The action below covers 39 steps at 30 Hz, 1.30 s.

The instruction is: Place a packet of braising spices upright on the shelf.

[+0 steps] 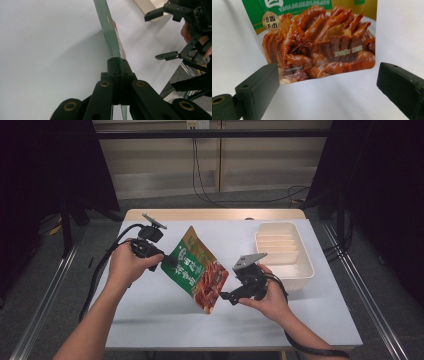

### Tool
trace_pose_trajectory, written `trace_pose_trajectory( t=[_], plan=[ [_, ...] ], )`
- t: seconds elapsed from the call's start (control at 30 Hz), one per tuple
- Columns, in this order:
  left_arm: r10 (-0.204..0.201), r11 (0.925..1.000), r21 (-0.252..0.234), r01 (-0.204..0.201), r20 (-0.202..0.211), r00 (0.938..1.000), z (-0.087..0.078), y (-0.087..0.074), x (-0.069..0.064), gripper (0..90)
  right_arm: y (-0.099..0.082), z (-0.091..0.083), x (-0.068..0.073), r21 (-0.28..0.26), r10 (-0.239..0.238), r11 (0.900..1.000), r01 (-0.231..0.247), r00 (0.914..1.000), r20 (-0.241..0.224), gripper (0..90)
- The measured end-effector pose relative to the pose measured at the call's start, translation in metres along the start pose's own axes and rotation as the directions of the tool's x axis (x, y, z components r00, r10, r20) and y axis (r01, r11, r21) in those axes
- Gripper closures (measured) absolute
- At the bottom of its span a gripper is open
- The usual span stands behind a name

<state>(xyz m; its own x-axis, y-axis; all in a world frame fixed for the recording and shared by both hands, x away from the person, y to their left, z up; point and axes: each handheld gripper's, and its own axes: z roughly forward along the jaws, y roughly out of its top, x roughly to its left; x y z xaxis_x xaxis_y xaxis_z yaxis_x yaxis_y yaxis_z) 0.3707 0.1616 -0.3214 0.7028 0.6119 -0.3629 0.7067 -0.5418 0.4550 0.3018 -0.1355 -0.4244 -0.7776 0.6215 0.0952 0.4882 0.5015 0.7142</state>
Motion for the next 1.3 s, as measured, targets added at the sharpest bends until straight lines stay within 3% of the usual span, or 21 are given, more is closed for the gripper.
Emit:
trace_pose_trajectory(
  t=[0.23, 0.37, 0.47, 0.6, 0.67, 0.77, 0.8, 0.83, 0.9, 0.93, 1.03, 1.07, 1.23, 1.27, 1.3],
  plan=[
    [0.040, 0.9988, 0.029, -0.040, -0.002, 0.9992, -0.008, 0.010, -0.011, 90.0, 0.017, -0.003, -0.005, 0.008, -0.026, 0.9996, 0.026, 0.9994, -0.021, 4.1],
    [0.104, 0.9924, 0.068, -0.103, -0.013, 0.9945, -0.015, 0.017, -0.019, 90.0, 0.031, -0.004, -0.009, 0.030, -0.059, 0.9977, 0.060, 0.9976, -0.036, 4.3],
    [0.117, 0.9898, 0.083, -0.116, -0.010, 0.9931, -0.017, 0.021, -0.024, 90.0, 0.037, -0.005, -0.012, 0.036, -0.059, 0.9975, 0.061, 0.9968, -0.054, 4.3],
    [0.171, 0.9808, 0.098, -0.168, -0.017, 0.9852, -0.022, 0.028, -0.032, 90.0, 0.049, -0.011, -0.022, 0.018, -0.033, 0.9992, 0.035, 0.9946, -0.099, 4.5],
    [0.196, 0.9750, 0.111, -0.193, -0.019, 0.9804, -0.023, 0.031, -0.034, 90.0, 0.054, -0.014, -0.025, 0.019, -0.050, 0.9985, 0.052, 0.9955, -0.081, 4.6],
    [0.198, 0.9748, 0.107, -0.196, -0.006, 0.9803, -0.022, 0.033, -0.036, 90.0, 0.059, -0.018, -0.027, 0.022, -0.069, 0.9973, 0.070, 0.9951, -0.071, 5.1],
    [0.206, 0.9713, 0.123, -0.204, -0.002, 0.9786, -0.023, 0.034, -0.037, 90.0, 0.061, -0.019, -0.028, 0.025, -0.081, 0.9962, 0.083, 0.9944, -0.067, 5.1],
    [0.227, 0.9651, 0.134, -0.225, 0.002, 0.9740, -0.022, 0.036, -0.039, 90.0, 0.066, -0.022, -0.030, 0.032, -0.097, 0.9945, 0.100, 0.9927, -0.071, 5.2],
    [0.234, 0.9631, 0.137, -0.232, -0.003, 0.9722, -0.022, 0.038, -0.041, 90.0, 0.068, -0.023, -0.030, 0.031, -0.105, 0.9937, 0.107, 0.9918, -0.072, 5.5],
    [0.252, 0.9565, 0.152, -0.249, -0.002, 0.9677, -0.022, 0.040, -0.043, 90.0, 0.074, -0.025, -0.032, 0.033, -0.112, 0.9928, 0.115, 0.9899, -0.087, 5.6],
    [0.259, 0.9546, 0.154, -0.255, -0.007, 0.9659, -0.021, 0.042, -0.046, 90.0, 0.080, -0.028, -0.033, 0.038, -0.132, 0.9900, 0.136, 0.9878, -0.083, 6.0],
    [0.276, 0.9486, 0.161, -0.272, 0.000, 0.9612, -0.021, 0.043, -0.048, 90.0, 0.083, -0.030, -0.034, 0.040, -0.139, 0.9889, 0.143, 0.9867, -0.083, 6.3],
    [0.294, 0.9436, 0.158, -0.291, 0.006, 0.9558, -0.020, 0.045, -0.051, 90.0, 0.091, -0.033, -0.037, 0.039, -0.148, 0.9875, 0.153, 0.9838, -0.100, 8.0],
    [0.309, 0.9368, 0.170, -0.306, 0.008, 0.9510, -0.021, 0.046, -0.052, 90.0, 0.094, -0.033, -0.038, 0.044, -0.160, 0.9853, 0.165, 0.9820, -0.100, 8.0],
    [0.309, 0.9368, 0.170, -0.306, 0.008, 0.9510, -0.021, 0.046, -0.052, 90.0, 0.095, -0.033, -0.039, 0.041, -0.174, 0.9830, 0.179, 0.9792, -0.105, 8.0]
  ],
)
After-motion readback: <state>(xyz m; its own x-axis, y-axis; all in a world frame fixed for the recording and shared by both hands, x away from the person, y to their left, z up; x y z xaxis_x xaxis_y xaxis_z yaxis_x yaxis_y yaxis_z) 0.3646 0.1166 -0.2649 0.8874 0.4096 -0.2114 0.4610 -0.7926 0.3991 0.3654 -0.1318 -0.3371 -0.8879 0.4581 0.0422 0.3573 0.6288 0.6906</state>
